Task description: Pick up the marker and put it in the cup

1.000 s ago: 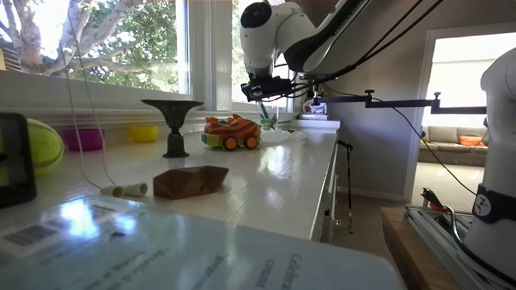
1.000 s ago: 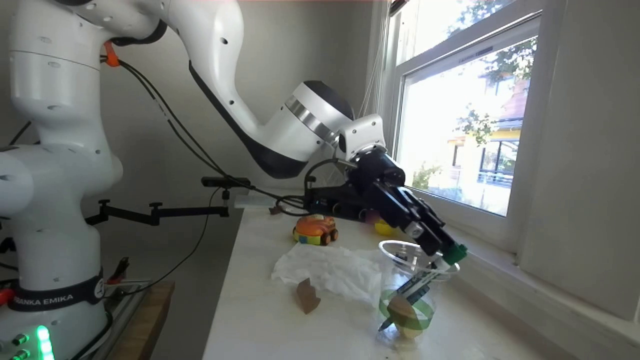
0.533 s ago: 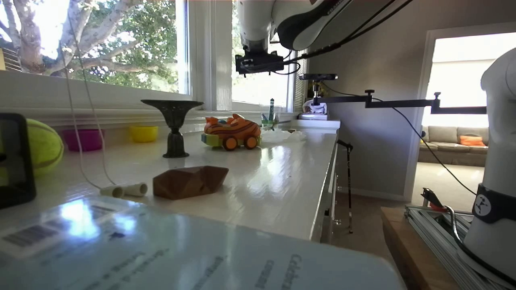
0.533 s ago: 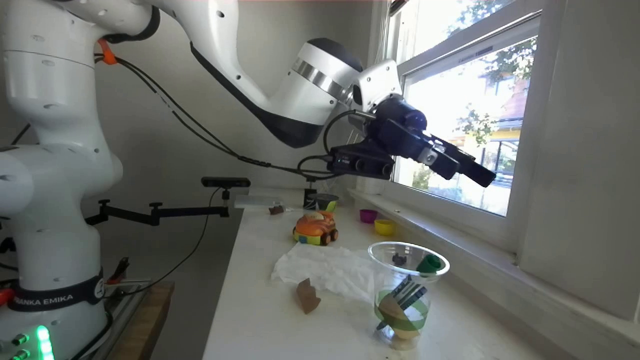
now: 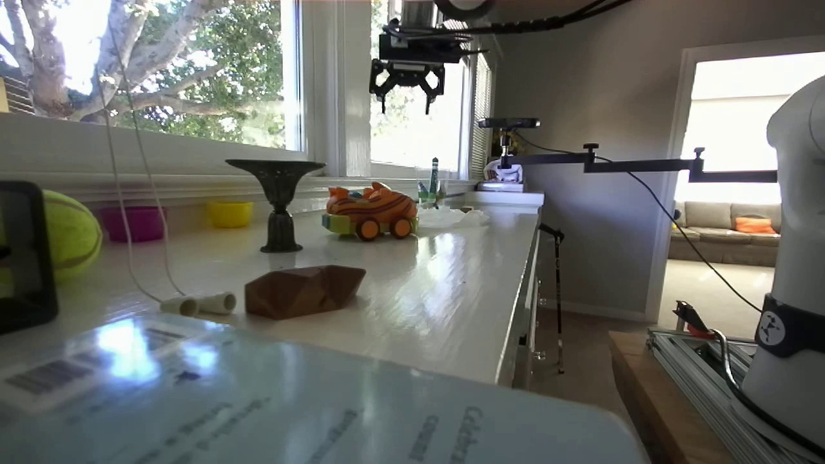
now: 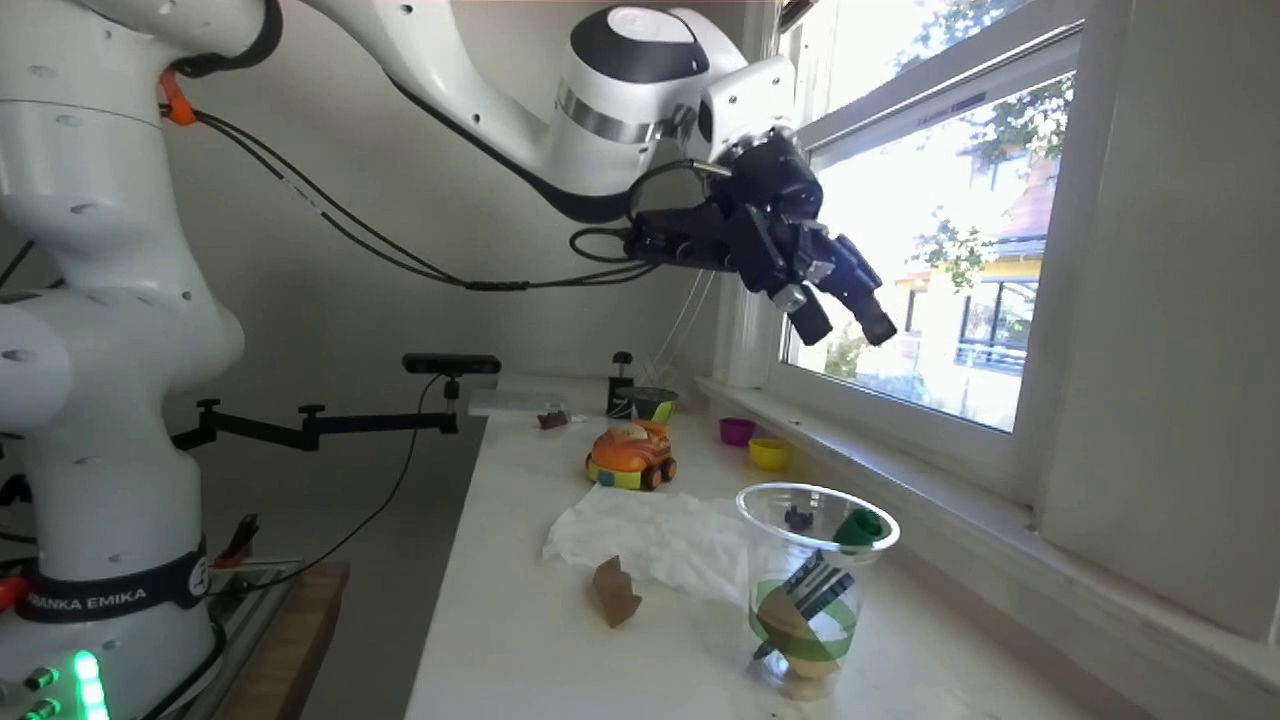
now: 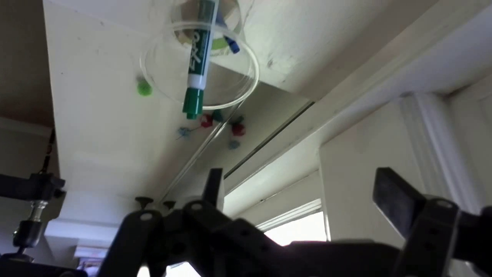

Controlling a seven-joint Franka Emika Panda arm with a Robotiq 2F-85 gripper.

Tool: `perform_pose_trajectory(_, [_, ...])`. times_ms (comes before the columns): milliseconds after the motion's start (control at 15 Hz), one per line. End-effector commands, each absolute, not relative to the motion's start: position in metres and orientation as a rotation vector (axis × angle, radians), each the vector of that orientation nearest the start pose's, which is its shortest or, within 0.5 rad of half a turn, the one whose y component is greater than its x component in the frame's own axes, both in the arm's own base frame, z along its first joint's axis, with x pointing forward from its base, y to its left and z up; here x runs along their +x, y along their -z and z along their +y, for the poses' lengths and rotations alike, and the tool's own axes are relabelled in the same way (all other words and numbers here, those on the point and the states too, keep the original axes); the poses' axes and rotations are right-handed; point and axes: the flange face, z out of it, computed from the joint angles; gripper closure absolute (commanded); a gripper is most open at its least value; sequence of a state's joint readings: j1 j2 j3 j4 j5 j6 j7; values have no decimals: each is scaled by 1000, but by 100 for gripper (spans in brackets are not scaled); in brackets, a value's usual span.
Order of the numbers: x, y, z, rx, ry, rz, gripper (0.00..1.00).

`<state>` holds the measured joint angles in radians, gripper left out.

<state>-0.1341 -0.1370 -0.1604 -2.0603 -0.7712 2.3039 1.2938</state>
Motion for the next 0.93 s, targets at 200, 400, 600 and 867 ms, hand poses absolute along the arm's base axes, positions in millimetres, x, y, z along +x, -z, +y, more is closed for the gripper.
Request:
perform_pose_trajectory(200, [500, -573, -154, -2743, 761, 1500, 0])
perform_pose_trajectory(400, [499, -566, -145, -2716, 607, 1347, 0])
perform_pose_trajectory(600, [496, -555, -132, -2701, 436, 1202, 0])
perform_pose_trajectory(867, [487, -539, -121, -2719, 148, 1012, 0])
